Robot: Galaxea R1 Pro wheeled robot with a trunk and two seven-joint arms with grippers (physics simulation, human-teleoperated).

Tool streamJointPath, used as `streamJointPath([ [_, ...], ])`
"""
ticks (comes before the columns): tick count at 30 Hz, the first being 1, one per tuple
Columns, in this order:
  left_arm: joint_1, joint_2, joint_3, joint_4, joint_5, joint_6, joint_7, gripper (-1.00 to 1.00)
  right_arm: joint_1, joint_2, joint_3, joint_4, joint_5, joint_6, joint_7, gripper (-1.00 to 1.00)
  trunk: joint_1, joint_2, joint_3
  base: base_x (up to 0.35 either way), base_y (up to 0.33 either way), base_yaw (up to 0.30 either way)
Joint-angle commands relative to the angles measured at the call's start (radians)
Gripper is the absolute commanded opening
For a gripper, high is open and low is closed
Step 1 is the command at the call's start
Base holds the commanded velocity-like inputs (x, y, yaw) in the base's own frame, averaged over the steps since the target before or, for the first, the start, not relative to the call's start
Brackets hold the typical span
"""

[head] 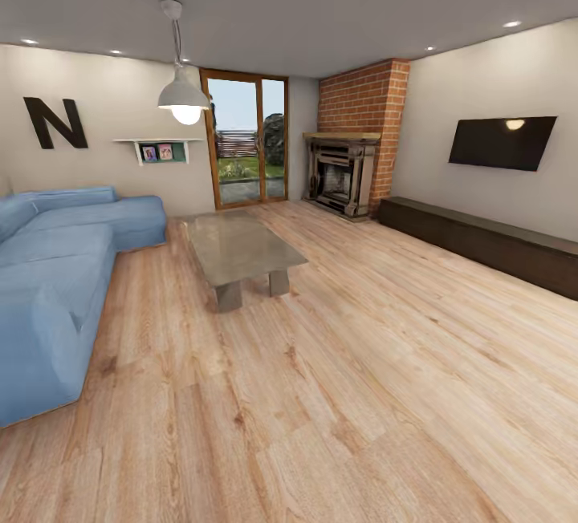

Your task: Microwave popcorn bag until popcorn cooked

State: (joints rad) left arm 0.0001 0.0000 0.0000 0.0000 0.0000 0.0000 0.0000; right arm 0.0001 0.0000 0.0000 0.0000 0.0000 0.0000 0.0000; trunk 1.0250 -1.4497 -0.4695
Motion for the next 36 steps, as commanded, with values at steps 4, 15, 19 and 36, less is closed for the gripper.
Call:
streamJointPath([
  [4,-0.002,-0.004,0.007,-0.002,0.006,0.003,-0.002,1.00,0.000,0.002,-0.002,0.000,-0.002,-0.003,0.003,1.00,0.000,0.000,0.000,0.000,0.000,0.000],
  [15,-0.002,-0.005,0.011,-0.018,0.007,-0.012,-0.002,1.00,-0.002,0.011,-0.003,0.000,-0.004,-0.004,-0.001,1.00,0.000,0.000,0.000,0.000,0.000,-0.002],
  [19,-0.002,-0.005,0.011,-0.018,0.008,-0.012,-0.001,1.00,-0.002,0.012,-0.004,0.000,-0.007,-0.002,-0.003,1.00,0.000,0.000,0.000,0.000,0.000,-0.168],
  [36,-0.002,-0.005,0.011,-0.018,0.008,-0.012,0.000,1.00,-0.002,0.012,-0.005,0.000,-0.008,-0.003,-0.006,1.00,0.000,0.000,0.000,0.000,0.000,-0.245],
])
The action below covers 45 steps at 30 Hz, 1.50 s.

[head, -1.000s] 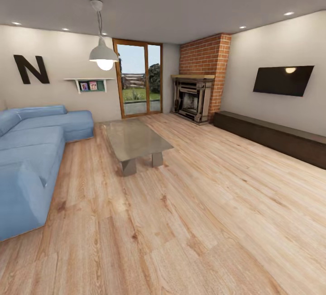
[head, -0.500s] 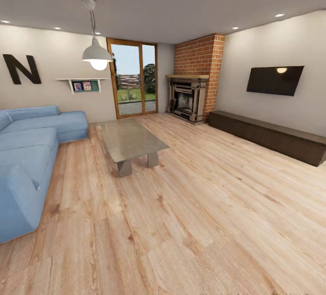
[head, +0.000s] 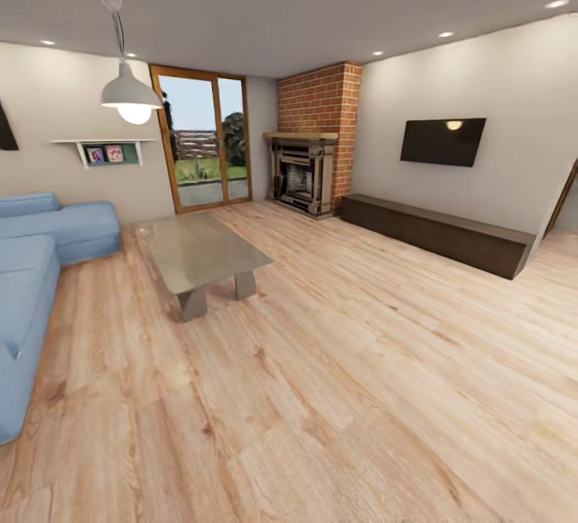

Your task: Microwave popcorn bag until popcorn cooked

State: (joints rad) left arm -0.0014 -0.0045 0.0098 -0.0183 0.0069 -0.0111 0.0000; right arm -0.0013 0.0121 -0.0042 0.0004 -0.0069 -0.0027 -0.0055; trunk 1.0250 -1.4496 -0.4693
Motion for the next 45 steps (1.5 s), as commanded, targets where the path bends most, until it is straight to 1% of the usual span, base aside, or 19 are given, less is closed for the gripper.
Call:
streamJointPath([
  [1,0.000,0.000,0.001,0.000,0.001,-0.001,0.000,1.00,0.000,0.000,0.000,0.000,-0.001,0.000,-0.001,1.00,0.000,0.000,-0.001,0.000,0.000,-0.249],
  [20,0.000,0.000,0.001,0.000,0.001,-0.001,0.000,1.00,0.000,0.000,0.000,0.000,-0.001,0.000,-0.001,1.00,0.000,0.000,-0.001,0.011,0.000,-0.258],
  [36,0.000,0.000,-0.001,0.000,0.001,-0.001,0.000,1.00,0.000,0.000,0.000,0.000,-0.001,-0.002,-0.001,1.00,0.000,0.000,-0.001,0.197,0.000,-0.262],
  [45,0.000,0.000,-0.001,0.000,0.001,0.000,0.000,1.00,0.000,0.000,0.000,0.000,-0.001,-0.002,-0.001,1.00,0.000,0.000,-0.001,0.277,0.000,-0.262],
])
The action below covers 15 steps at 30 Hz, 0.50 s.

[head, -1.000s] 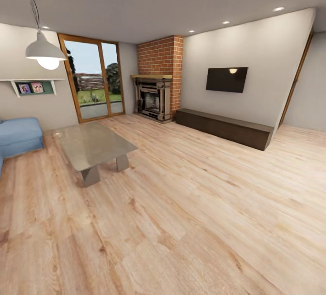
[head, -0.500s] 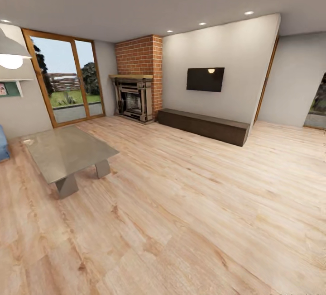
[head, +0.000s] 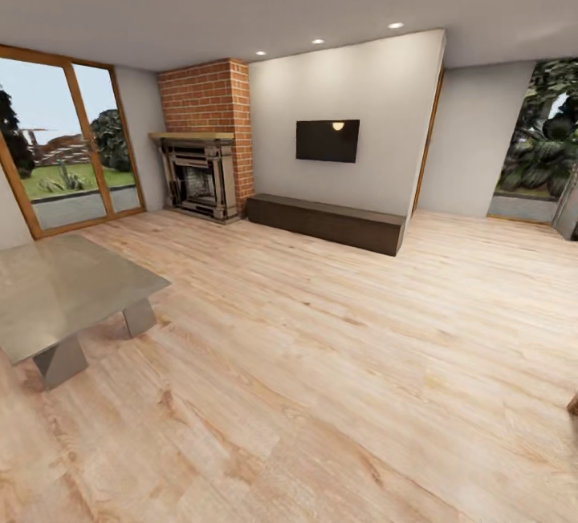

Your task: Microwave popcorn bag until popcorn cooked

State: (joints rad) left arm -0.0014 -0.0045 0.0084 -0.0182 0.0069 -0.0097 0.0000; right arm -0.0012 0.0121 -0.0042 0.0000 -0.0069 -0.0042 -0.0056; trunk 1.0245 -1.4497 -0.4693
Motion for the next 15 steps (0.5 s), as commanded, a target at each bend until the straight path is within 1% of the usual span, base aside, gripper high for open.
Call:
streamJointPath([
  [1,0.000,0.000,0.001,0.000,0.001,-0.001,0.000,1.00,0.000,0.000,0.000,0.000,-0.001,0.000,-0.001,1.00,0.001,0.000,-0.001,0.305,0.000,-0.262],
  [15,0.000,0.000,0.000,0.000,0.001,-0.001,0.000,1.00,0.000,0.000,0.000,0.001,-0.001,0.000,-0.001,1.00,0.001,0.000,-0.001,0.307,0.000,-0.263],
])
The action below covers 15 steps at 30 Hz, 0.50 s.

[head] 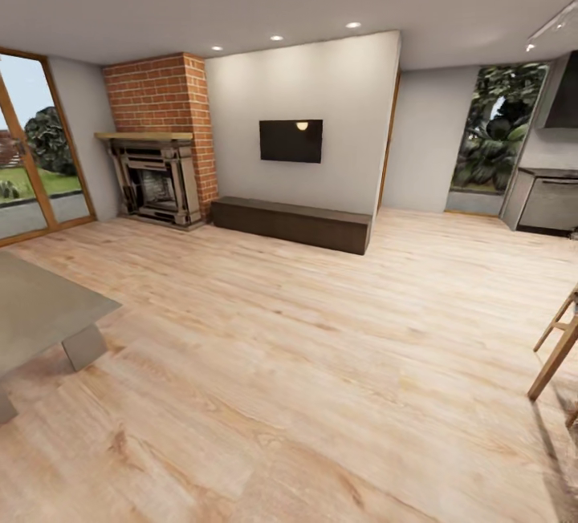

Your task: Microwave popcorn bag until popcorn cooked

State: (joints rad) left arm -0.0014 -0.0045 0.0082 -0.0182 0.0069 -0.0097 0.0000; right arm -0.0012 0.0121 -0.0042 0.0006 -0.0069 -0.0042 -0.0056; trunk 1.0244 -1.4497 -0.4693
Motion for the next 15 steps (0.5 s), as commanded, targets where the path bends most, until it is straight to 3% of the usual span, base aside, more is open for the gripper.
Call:
streamJointPath([
  [1,0.000,0.000,0.001,0.000,0.001,-0.001,0.000,1.00,0.000,0.000,0.000,0.000,-0.001,0.000,-0.001,1.00,0.001,0.000,-0.001,0.309,0.000,-0.263],
  [5,0.000,0.000,0.000,0.000,0.001,-0.001,0.000,1.00,0.000,0.000,0.000,0.000,0.000,0.000,-0.001,1.00,0.001,0.000,-0.001,0.310,0.000,-0.187],
  [15,0.000,-0.001,0.000,0.000,0.005,0.004,0.007,1.00,0.000,0.000,0.002,0.000,0.002,0.000,-0.001,1.00,0.001,0.000,-0.001,0.315,0.000,-0.008],
])
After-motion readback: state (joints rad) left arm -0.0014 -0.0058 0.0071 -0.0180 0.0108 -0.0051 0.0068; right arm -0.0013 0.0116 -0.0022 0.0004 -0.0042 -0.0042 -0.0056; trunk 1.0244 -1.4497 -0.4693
